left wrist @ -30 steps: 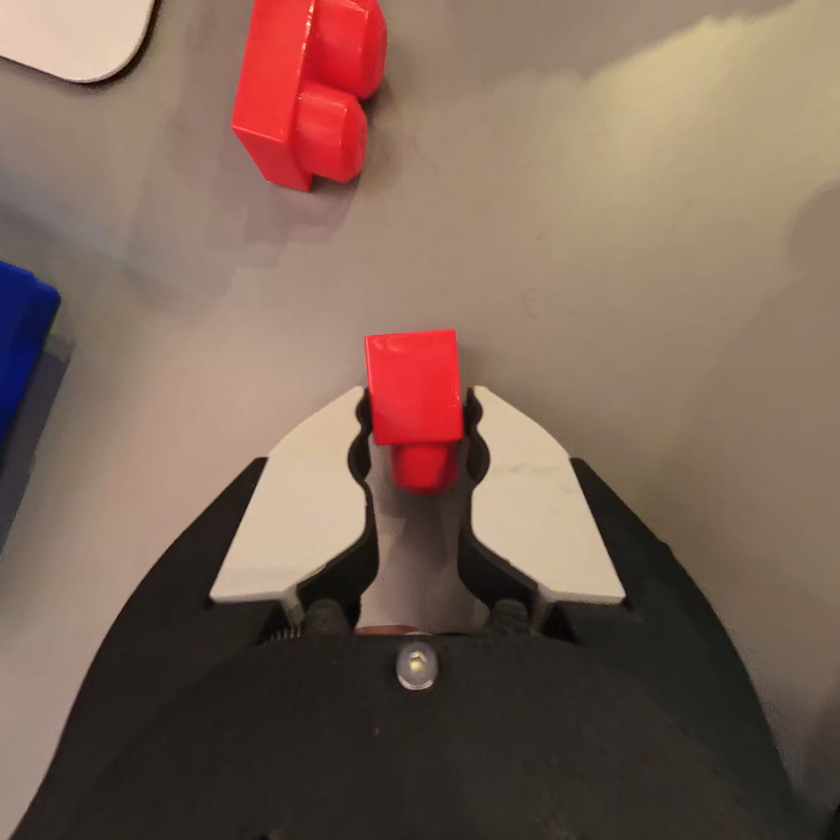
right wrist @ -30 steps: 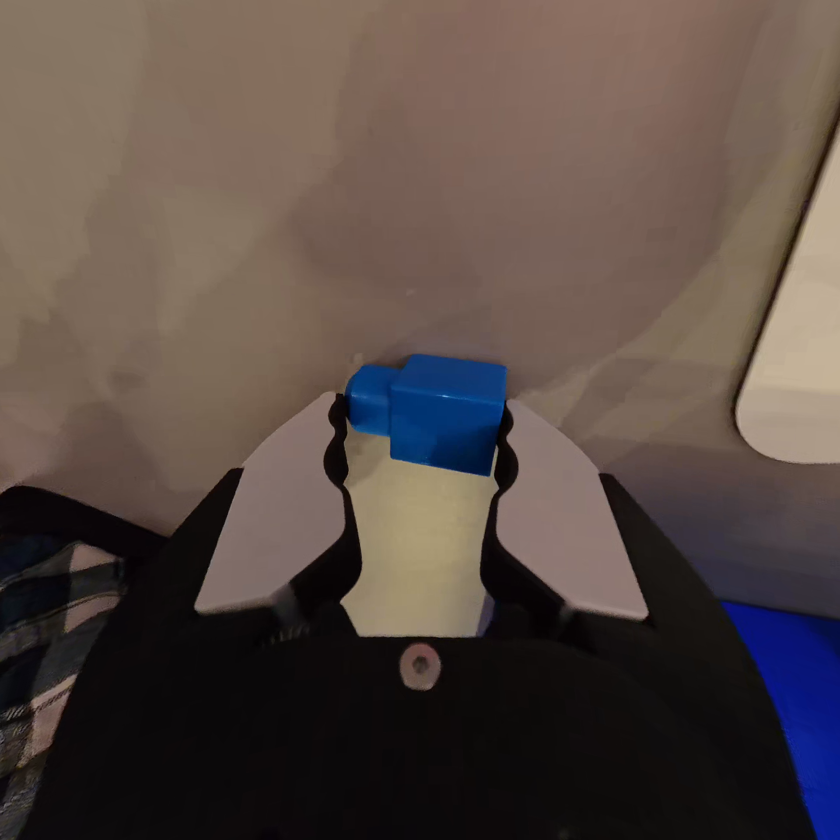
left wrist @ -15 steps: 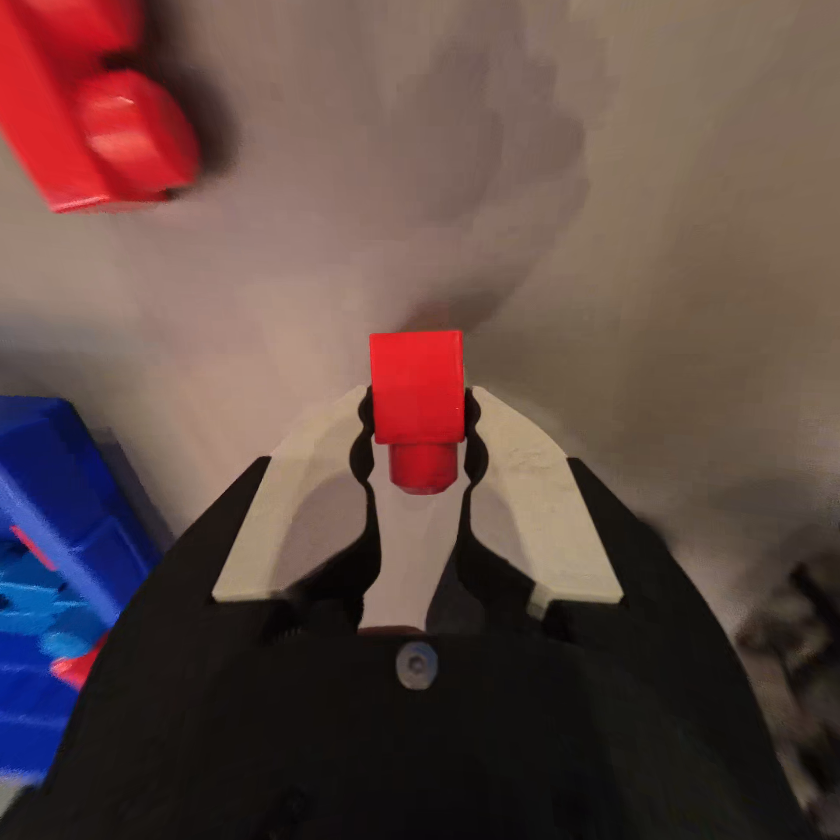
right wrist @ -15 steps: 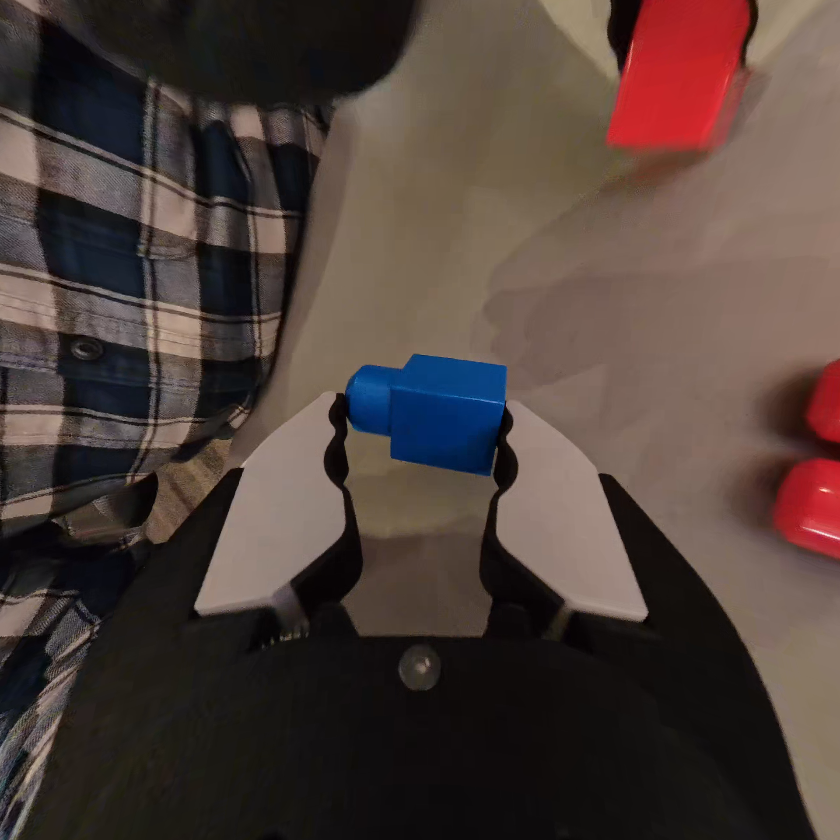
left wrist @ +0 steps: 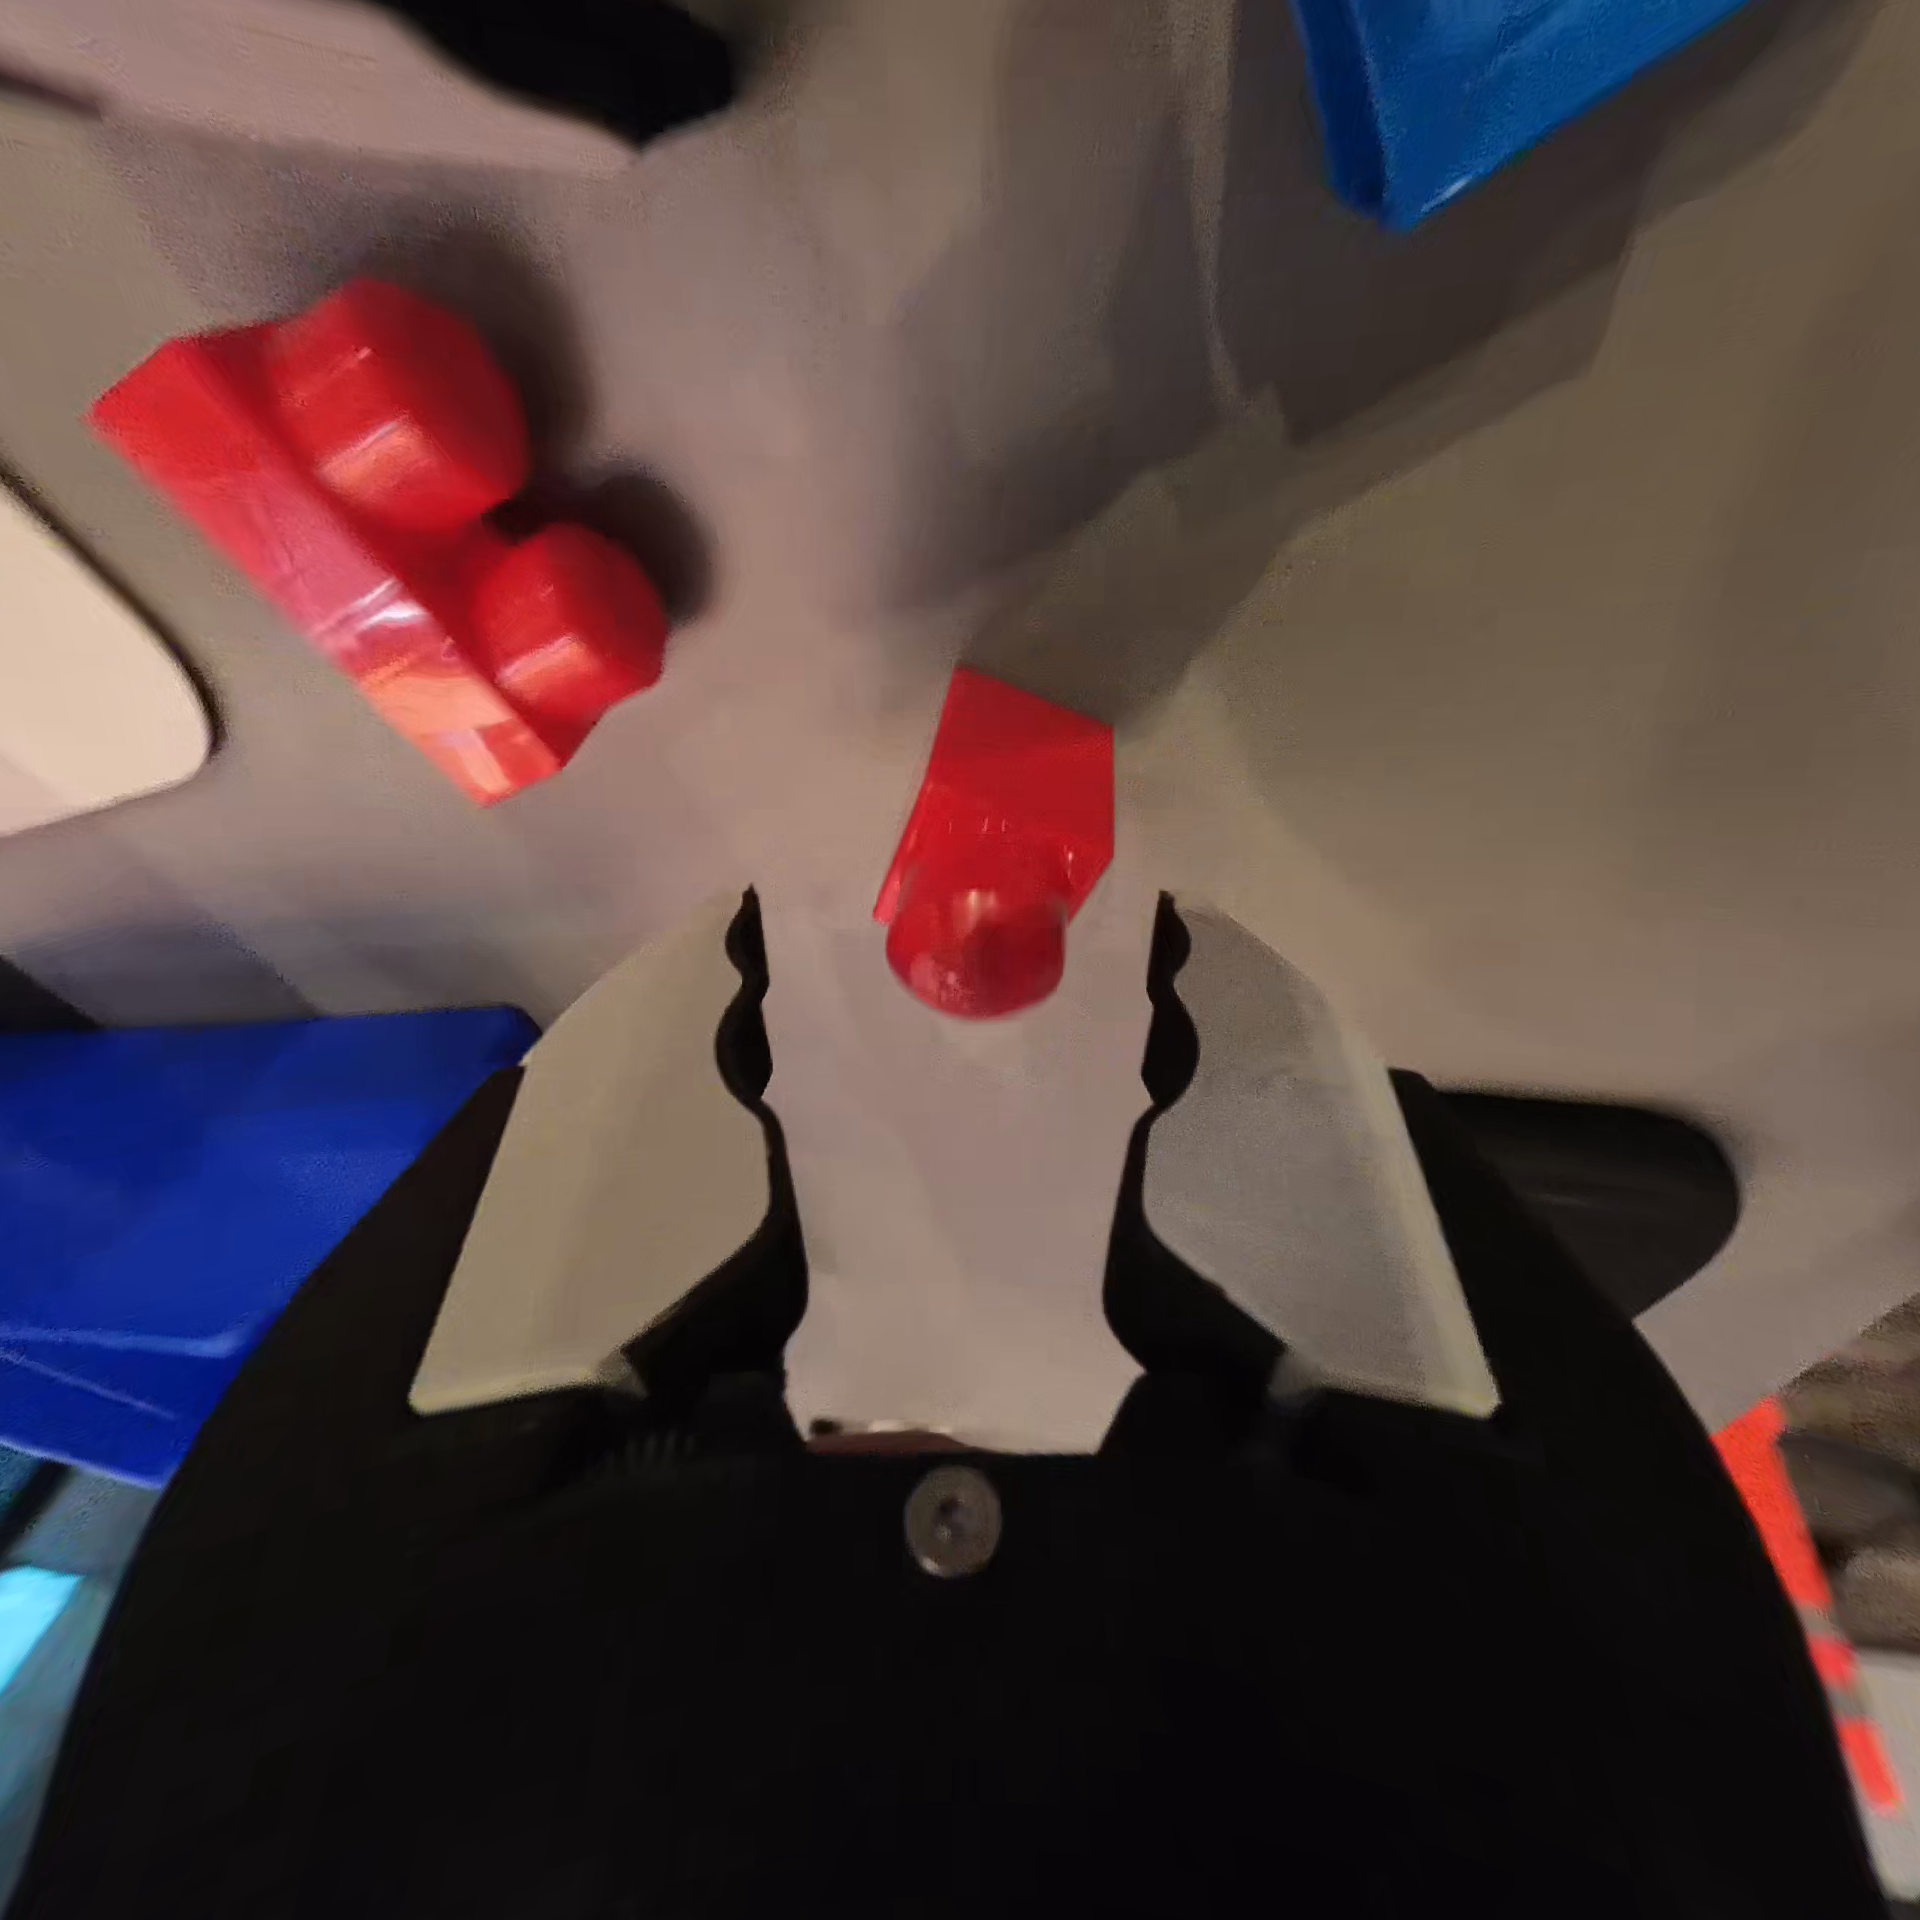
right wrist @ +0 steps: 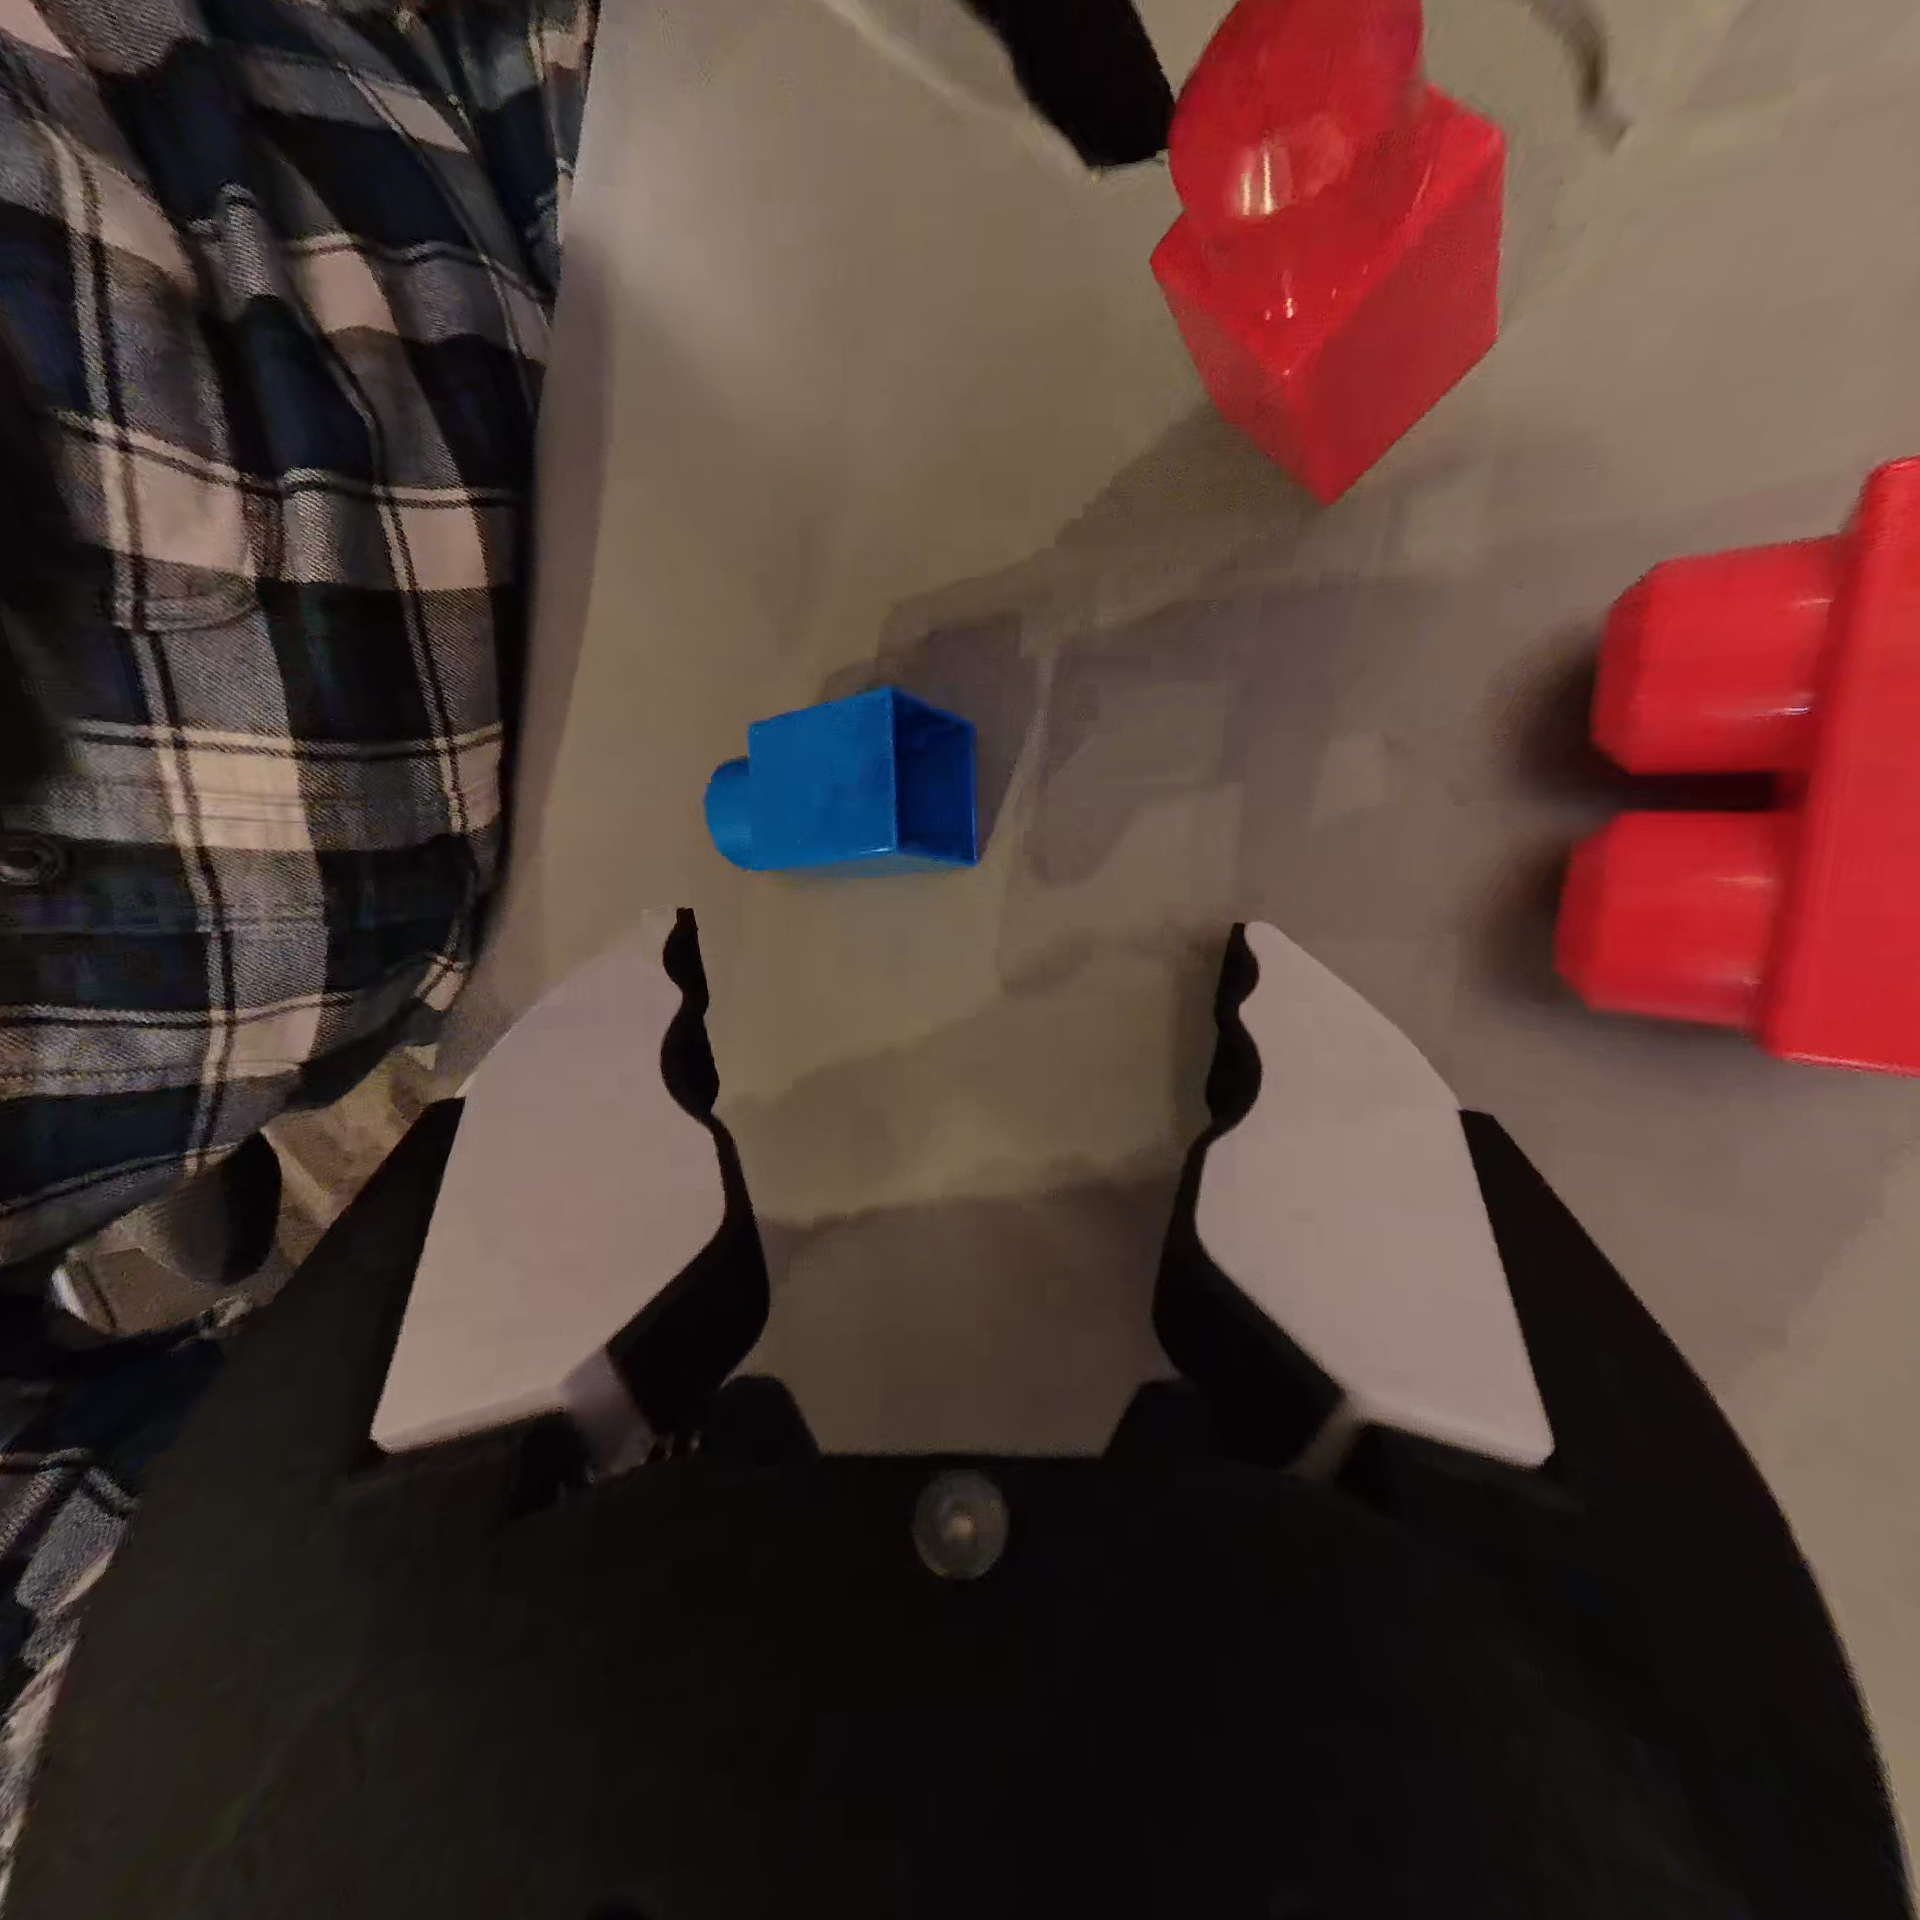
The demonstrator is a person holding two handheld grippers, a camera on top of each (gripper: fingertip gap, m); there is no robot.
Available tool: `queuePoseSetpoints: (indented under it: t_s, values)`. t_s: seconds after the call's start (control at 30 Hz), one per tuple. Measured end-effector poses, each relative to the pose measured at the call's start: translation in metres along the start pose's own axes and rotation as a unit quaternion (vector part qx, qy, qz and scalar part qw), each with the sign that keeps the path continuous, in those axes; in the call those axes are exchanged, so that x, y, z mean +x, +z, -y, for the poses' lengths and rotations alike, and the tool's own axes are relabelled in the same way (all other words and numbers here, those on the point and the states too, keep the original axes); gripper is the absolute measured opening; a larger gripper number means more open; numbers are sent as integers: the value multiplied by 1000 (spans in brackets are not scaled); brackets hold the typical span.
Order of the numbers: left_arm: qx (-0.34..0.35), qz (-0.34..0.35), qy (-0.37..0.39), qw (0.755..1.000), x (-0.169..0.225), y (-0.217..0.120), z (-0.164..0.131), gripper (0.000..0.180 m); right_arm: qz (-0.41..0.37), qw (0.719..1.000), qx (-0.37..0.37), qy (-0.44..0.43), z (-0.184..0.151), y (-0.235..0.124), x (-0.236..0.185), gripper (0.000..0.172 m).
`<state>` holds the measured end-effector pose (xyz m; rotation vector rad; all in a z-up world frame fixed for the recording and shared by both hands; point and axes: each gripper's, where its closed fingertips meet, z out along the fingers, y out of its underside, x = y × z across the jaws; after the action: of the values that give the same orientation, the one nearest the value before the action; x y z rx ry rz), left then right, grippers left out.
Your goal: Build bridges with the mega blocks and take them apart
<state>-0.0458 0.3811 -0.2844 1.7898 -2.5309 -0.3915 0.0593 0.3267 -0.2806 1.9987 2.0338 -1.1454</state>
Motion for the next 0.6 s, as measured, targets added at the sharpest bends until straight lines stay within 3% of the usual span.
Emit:
queuePoseSetpoints:
  t_s: [0.17, 0.23, 0.33, 0.47, 0.6]
  values:
    - [132, 25, -122, 983, 8, -30, -6, 76, -13, 1000, 17, -18, 4, -16, -6, 90]
    - [203, 44, -143, 968, 21, -41, 10, 73, -13, 1000, 14, -24, 1, -19, -8, 89]
    - [293, 62, -148, 943, 41, -54, 57, 75, -23, 999, 22, -23, 2, -26, -6, 87]
    - [275, 122, -41, 953, 51, -40, 98, 67, -23, 999, 29, -25, 1, -31, -8, 86]
    - [193, 124, 120, 966, 52, -24, 106, 61, -25, 999, 24, -28, -3, -33, -9, 84]
